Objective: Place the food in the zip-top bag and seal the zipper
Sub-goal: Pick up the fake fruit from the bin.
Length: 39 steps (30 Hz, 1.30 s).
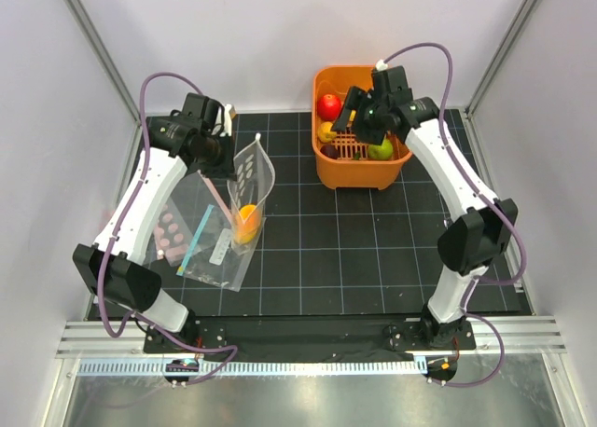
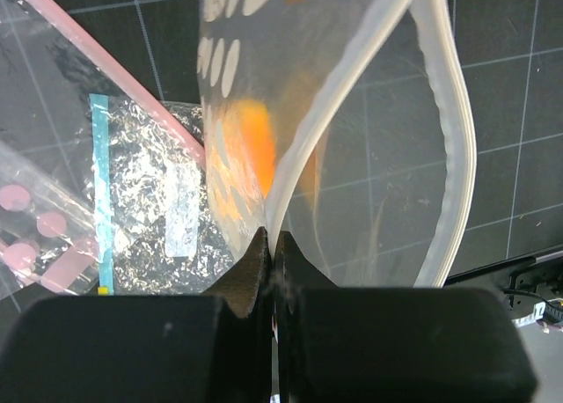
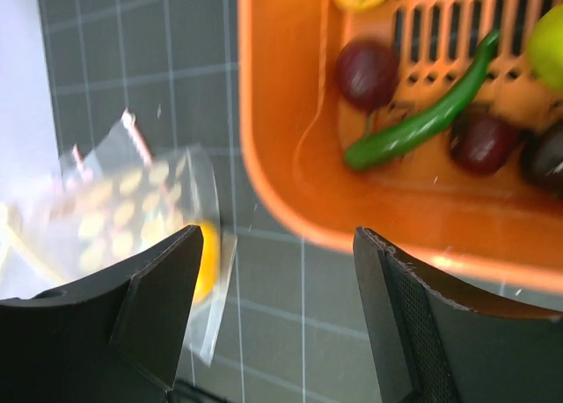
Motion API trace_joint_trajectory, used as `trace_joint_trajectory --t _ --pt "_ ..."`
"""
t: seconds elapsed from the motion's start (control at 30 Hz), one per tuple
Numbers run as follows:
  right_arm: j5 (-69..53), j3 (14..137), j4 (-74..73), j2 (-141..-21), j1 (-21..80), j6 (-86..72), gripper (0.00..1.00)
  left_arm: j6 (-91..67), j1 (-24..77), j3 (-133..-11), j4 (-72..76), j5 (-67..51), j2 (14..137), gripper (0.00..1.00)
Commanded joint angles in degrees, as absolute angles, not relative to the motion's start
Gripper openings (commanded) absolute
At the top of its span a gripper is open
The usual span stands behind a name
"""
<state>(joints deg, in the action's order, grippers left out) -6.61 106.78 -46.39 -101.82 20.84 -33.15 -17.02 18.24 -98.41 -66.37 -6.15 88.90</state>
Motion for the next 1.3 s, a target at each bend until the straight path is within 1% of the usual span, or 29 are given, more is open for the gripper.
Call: trace_joint_trajectory --t 0.0,0.2,0.3,0.33,0.4,0.57,0.77,0.93,0.97,1.0,1.1,1.17,1.27 --pt "-6.8 112.7 -44.1 -105.9 18.3 -31.6 0.76 -16.0 18.0 -99.4 -63.7 -7.5 88.2 0.01" --pt "-5.2 122.9 -46.8 -117.6 16.3 -29.9 0.8 -17.1 18.1 -98.5 -62.8 -8.6 89.0 0.0" --pt "-5.3 126.6 -46.3 -123.6 16.2 -29.4 0.85 -17.8 18.0 -98.1 -62.0 -9.1 89.0 0.0" --pt "-5.7 127.4 -45.9 -125.9 16.1 -29.2 0.91 -18.0 18.1 -98.1 -61.6 -9.1 89.2 0.0" --pt "-6.2 128.7 -44.0 -128.0 16.0 -28.9 0.99 -18.7 18.0 -97.8 -61.3 -9.8 89.3 0.0" --pt "-9.6 128.6 -35.4 -133.9 14.9 -31.2 1.0 -20.1 18.2 -97.1 -60.5 -11.4 89.6 0.0" --pt "-9.8 128.8 -24.5 -139.5 14.6 -33.2 1.0 -20.2 18.2 -96.9 -60.3 -10.8 89.6 0.0" --pt "-7.3 133.2 -21.4 -145.1 14.5 -34.4 1.0 -20.7 18.1 -97.5 -60.6 -10.5 90.1 0.0" --pt "-7.2 133.9 -20.7 -145.7 14.5 -35.1 0.99 -20.7 18.2 -97.7 -60.7 -10.4 90.3 0.0" --pt "-7.3 134.9 -20.5 -146.3 14.5 -35.5 0.94 -20.8 18.2 -97.8 -60.7 -10.5 90.4 0.0" --pt "-8.4 135.7 -19.0 -147.9 14.4 -37.3 0.87 -20.9 18.1 -98.1 -60.9 -10.5 91.1 0.0" --pt "-8.0 135.5 -18.0 -148.3 14.5 -38.1 0.86 -21.1 18.2 -98.5 -61.0 -10.7 91.9 0.0" --pt "-8.5 136.0 -16.4 -148.6 14.4 -38.5 0.73 -21.4 18.2 -99.6 -61.3 -10.7 92.5 0.0"
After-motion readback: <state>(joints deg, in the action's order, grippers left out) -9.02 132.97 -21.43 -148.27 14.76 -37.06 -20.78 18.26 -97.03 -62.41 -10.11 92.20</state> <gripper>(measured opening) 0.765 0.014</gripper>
